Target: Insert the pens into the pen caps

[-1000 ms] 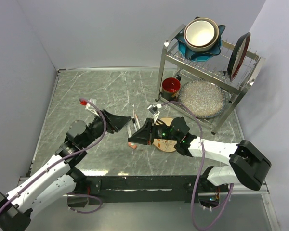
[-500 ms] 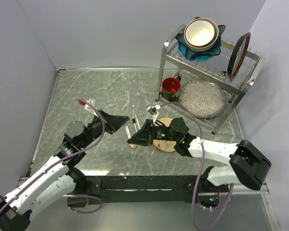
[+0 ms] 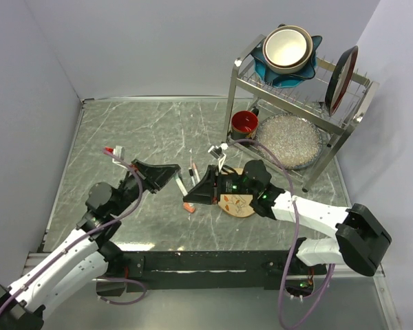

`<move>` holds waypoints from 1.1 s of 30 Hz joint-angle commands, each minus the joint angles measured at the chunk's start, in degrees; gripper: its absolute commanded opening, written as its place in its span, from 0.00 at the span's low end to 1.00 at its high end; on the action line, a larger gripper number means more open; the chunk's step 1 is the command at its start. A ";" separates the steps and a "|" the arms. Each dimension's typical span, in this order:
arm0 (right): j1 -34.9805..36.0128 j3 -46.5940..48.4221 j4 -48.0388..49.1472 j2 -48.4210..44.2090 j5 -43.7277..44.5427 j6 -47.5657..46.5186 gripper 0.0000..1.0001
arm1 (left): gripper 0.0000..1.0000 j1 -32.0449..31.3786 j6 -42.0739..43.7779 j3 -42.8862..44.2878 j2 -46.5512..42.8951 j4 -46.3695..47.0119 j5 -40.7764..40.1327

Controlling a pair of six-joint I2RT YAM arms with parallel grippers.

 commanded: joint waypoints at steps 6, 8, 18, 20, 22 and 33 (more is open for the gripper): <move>-4.16 12.90 12.05 3.46 6.80 2.80 0.00 | 0.01 -1.45 -0.91 -5.72 -4.55 -3.88 10.53; -4.25 14.39 13.20 4.61 6.79 3.60 0.00 | 0.01 -1.45 -0.38 -6.25 -4.73 -4.76 10.10; -4.94 18.44 11.43 7.33 11.36 0.44 0.00 | 0.01 -1.89 -1.43 -9.76 -4.81 -5.47 9.13; -5.21 20.10 13.28 9.61 11.28 1.49 0.00 | 0.01 -1.89 -2.83 -10.29 -4.73 -5.20 9.21; -5.47 21.34 15.03 12.15 11.36 2.46 0.00 | 0.01 -1.98 -3.27 -10.64 -4.20 -4.50 9.48; -5.74 29.34 11.53 17.00 13.39 -0.87 0.00 | 0.01 -3.82 -3.46 -11.00 -6.14 -8.98 6.49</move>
